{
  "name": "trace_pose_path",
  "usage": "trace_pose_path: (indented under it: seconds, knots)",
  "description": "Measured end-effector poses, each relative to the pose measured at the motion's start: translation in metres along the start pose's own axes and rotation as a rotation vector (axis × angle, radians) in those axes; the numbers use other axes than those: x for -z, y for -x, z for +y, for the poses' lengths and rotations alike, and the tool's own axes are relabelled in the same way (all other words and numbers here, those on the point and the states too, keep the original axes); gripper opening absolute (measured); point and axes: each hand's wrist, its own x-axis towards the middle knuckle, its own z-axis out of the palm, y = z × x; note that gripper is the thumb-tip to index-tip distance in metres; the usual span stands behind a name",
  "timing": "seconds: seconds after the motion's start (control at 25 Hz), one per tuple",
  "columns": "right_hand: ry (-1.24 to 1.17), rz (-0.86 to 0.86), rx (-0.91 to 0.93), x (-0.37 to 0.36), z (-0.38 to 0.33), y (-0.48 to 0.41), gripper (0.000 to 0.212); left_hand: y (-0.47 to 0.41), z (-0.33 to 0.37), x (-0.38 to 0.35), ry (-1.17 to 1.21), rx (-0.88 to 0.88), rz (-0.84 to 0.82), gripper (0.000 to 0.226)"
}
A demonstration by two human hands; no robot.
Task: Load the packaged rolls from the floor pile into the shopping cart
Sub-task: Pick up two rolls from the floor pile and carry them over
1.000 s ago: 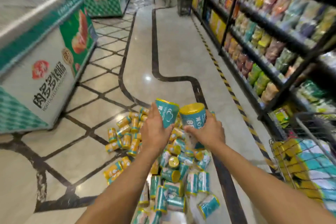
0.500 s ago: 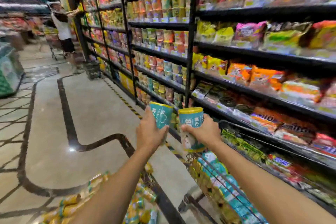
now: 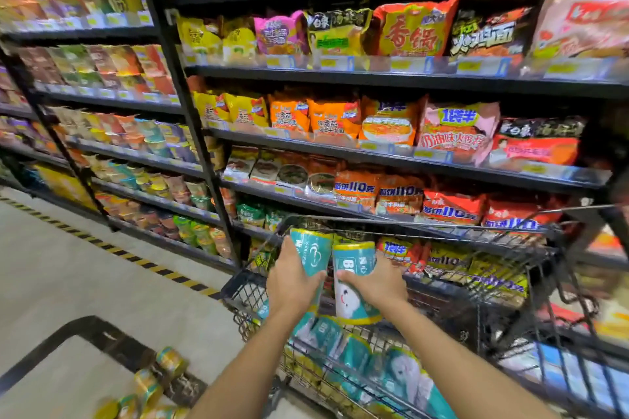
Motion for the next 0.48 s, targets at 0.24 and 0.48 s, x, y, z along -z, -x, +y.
trace_pose_path:
  seconds: [0.24,0.48]
  knots:
    - [-0.029,0.086,-0.300,-0.018,0.054,-0.020,0.087,-0.027,-0.005,-0.076,-0.136,-0.078,-0.263,0.092]
    - [-0.030,0.087,-0.574,-0.065,0.082,-0.033,0.089,-0.045,-0.038,-0.128,-0.275,-0.051,-0.530,0.085]
